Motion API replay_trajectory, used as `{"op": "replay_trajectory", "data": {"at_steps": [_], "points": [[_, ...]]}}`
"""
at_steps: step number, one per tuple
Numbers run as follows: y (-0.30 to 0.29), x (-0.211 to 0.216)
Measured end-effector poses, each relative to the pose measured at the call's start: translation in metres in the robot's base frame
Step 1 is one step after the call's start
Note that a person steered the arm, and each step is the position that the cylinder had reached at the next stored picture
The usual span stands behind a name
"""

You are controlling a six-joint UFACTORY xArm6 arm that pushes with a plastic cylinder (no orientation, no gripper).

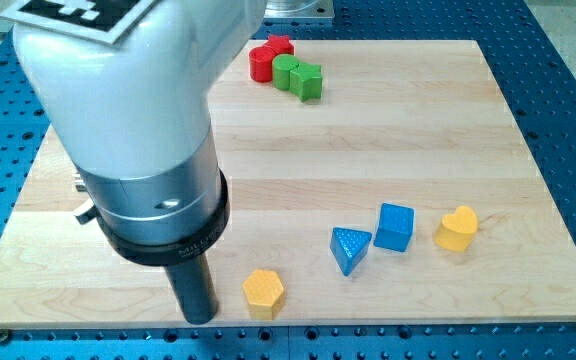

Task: Push the hexagon into the cube

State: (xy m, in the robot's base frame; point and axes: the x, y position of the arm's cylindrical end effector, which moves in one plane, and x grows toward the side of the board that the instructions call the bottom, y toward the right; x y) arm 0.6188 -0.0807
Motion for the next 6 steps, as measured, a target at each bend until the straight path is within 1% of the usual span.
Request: {"op": "replay_trajectory", "data": {"at_steps": [1,2,3,4,5,6], "points": [[0.006,0.000],[0.026,0.000],[0.105,0.000],[0.197,-0.001],[0.230,-0.043],[0.252,-0.095]]}}
